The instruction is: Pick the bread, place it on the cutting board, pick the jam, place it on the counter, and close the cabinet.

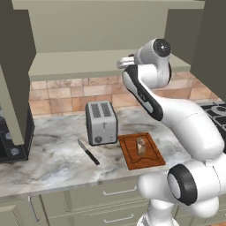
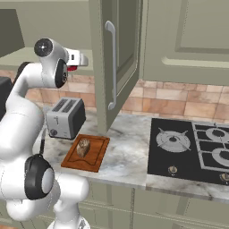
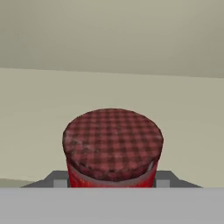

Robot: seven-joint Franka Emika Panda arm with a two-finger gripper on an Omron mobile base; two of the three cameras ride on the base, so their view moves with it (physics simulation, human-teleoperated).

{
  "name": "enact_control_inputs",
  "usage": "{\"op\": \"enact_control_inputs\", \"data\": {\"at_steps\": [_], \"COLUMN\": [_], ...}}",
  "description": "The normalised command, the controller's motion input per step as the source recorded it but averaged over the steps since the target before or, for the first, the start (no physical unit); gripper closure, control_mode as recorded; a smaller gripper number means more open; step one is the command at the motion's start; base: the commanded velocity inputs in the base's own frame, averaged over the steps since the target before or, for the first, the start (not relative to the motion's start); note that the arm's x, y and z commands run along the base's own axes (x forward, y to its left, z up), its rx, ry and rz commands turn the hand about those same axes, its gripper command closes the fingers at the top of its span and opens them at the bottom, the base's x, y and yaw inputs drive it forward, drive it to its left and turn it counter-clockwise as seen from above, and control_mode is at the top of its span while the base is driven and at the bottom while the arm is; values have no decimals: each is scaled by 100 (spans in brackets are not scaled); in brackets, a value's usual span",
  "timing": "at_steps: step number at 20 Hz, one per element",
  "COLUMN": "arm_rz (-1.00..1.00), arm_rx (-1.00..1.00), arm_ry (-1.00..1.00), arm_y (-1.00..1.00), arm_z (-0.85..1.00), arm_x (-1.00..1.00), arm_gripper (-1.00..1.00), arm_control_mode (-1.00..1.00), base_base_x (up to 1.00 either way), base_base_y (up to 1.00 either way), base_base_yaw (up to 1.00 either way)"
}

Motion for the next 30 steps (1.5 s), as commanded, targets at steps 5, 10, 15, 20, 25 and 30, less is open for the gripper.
{"op": "enact_control_inputs", "data": {"at_steps": [5,10,15,20,25,30], "arm_rz": [0,0,0,0,0,0], "arm_rx": [0,0,0,0,0,0], "arm_ry": [0,0,0,1,1,0], "arm_y": [-31,-26,-24,-25,-22,-19], "arm_z": [-2,-14,-32,-43,-47,-50], "arm_x": [-70,-60,-51,-40,-35,-26], "arm_gripper": [100,100,100,100,100,100], "arm_control_mode": [-100,-100,-100,-100,-100,-100], "base_base_x": [0,0,0,0,0,0], "base_base_y": [0,0,0,0,0,0], "base_base_yaw": [0,0,0,0,0,0]}}
